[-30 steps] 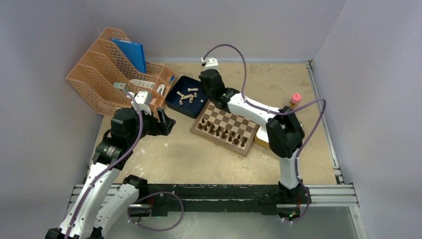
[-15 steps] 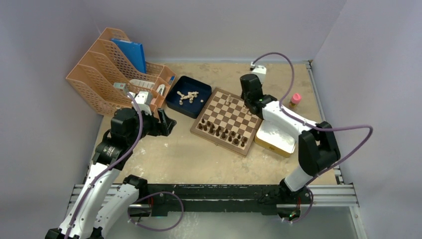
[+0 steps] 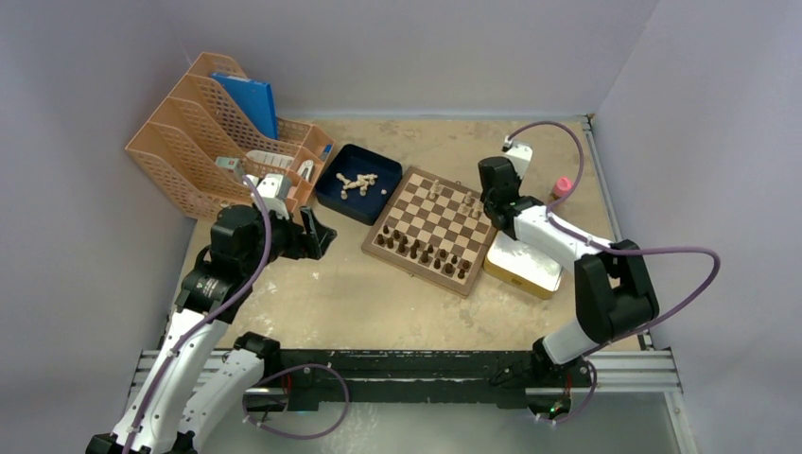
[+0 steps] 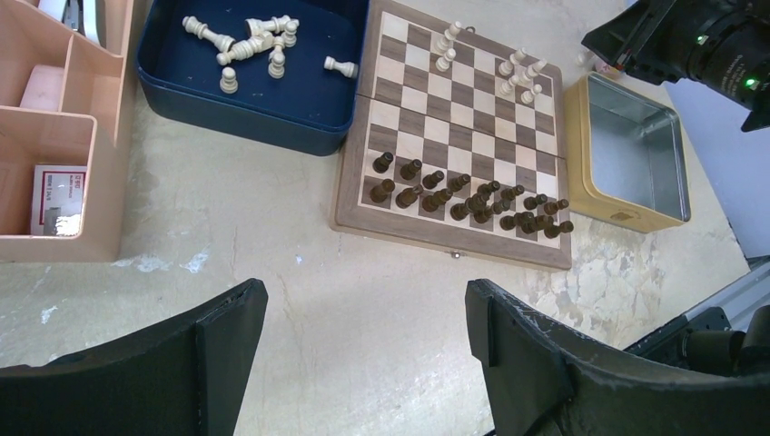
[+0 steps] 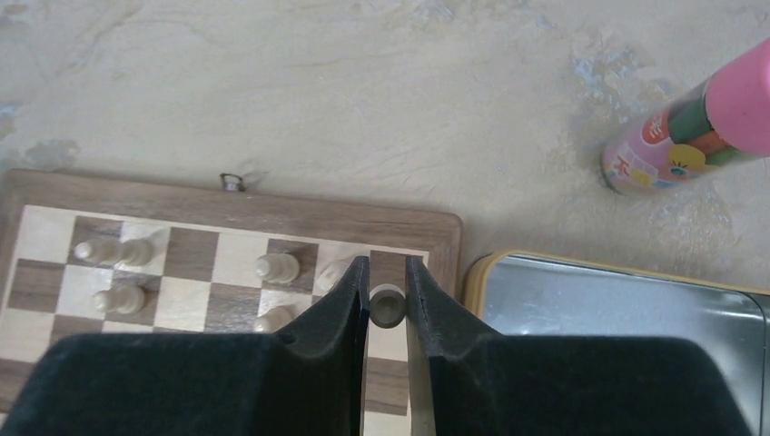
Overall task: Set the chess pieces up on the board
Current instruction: Place the chess piece on the chessboard.
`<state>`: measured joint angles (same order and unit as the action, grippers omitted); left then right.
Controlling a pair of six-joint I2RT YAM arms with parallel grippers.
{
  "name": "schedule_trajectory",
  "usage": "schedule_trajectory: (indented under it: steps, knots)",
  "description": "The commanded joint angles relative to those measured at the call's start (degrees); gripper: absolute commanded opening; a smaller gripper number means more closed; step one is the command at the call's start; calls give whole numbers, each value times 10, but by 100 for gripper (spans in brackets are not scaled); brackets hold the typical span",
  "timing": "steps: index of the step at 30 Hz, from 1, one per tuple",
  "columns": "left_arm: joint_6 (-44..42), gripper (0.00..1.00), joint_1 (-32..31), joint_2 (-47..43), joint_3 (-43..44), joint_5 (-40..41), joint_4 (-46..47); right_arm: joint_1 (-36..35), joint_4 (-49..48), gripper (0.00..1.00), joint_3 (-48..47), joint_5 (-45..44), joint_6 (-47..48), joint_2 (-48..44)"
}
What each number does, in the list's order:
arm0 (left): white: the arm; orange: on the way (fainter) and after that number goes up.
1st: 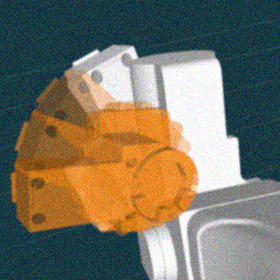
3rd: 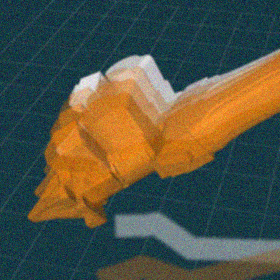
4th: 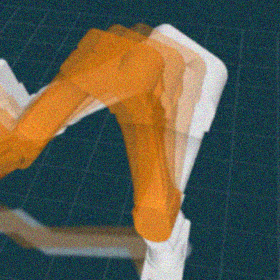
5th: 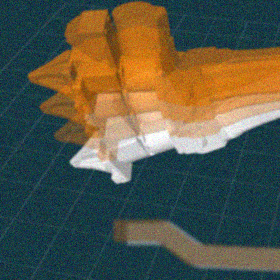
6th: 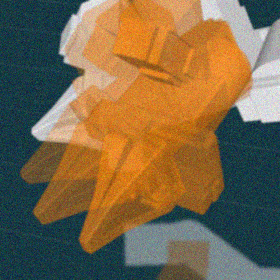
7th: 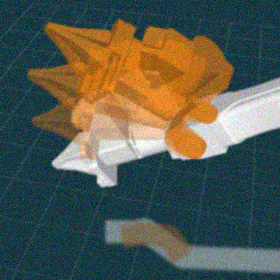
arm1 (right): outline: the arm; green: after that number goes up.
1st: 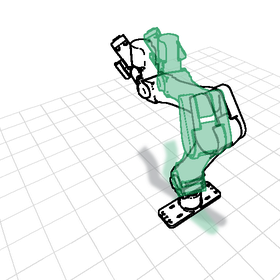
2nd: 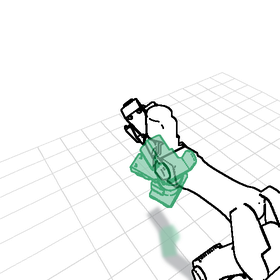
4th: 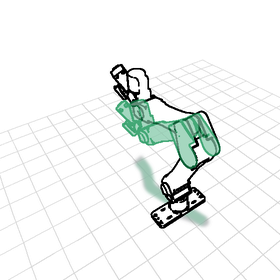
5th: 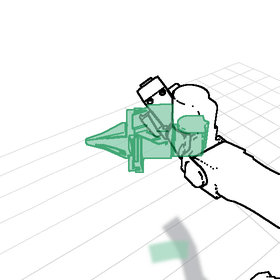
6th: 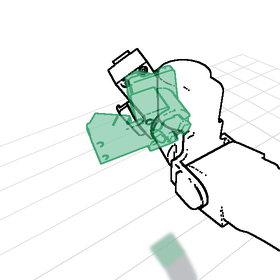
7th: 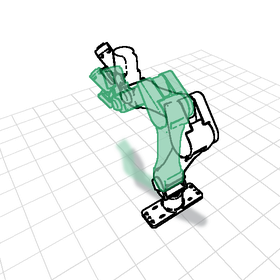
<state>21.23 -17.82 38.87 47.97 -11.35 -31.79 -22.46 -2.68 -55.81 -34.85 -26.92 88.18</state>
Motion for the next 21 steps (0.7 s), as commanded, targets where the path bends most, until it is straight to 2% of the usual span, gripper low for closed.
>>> schedule_trajectory:
  steps: [1, 21]
  knots:
    - [-9, 80, -3, -3, 0, -9, 30, 16, -48, 17, 14, -2, -22, 10]
    - [-10, 80, -3, 5, 3, -12, 29, 28, -102, 18, 31, 16, -39, 74]
